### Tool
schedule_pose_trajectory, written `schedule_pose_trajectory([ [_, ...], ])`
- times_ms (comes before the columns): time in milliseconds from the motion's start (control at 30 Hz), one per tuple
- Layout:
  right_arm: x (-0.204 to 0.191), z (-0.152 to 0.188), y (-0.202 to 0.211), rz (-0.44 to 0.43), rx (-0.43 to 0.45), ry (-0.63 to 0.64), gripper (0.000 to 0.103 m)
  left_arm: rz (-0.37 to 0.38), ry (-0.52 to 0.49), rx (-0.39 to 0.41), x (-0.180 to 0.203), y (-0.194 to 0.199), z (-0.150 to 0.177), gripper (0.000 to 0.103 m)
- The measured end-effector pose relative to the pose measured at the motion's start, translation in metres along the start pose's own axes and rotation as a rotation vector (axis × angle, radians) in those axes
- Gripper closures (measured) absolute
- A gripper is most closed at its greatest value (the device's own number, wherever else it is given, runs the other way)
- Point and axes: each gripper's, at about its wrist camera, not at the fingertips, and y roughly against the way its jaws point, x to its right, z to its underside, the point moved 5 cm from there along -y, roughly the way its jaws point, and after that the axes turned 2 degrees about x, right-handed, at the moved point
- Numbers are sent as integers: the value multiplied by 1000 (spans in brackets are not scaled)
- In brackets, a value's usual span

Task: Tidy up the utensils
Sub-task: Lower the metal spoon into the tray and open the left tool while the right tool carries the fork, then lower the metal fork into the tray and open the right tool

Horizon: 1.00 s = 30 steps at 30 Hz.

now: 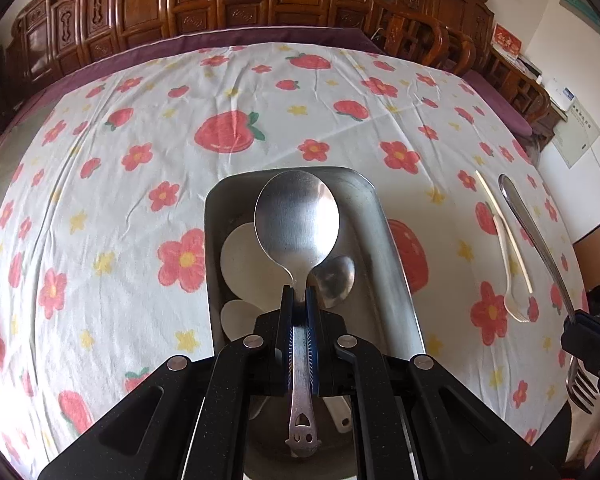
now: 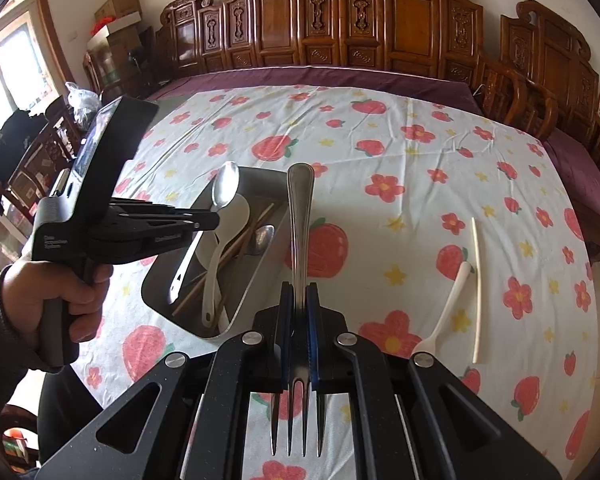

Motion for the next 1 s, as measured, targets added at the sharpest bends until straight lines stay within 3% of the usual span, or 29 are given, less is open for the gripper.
schedule_pose_trajectory([
  [267,-14,-10,-16,-18,-5,4,95,-23,-20,62,-9,19,2,98],
  [567,-40,-18,-44,-72,-18,-21,95,-25,57,148,-46,64,16,98],
  [1000,-59,-31,-95,-105,-49,-100,95,-74,17,212,-67,111,27,98],
])
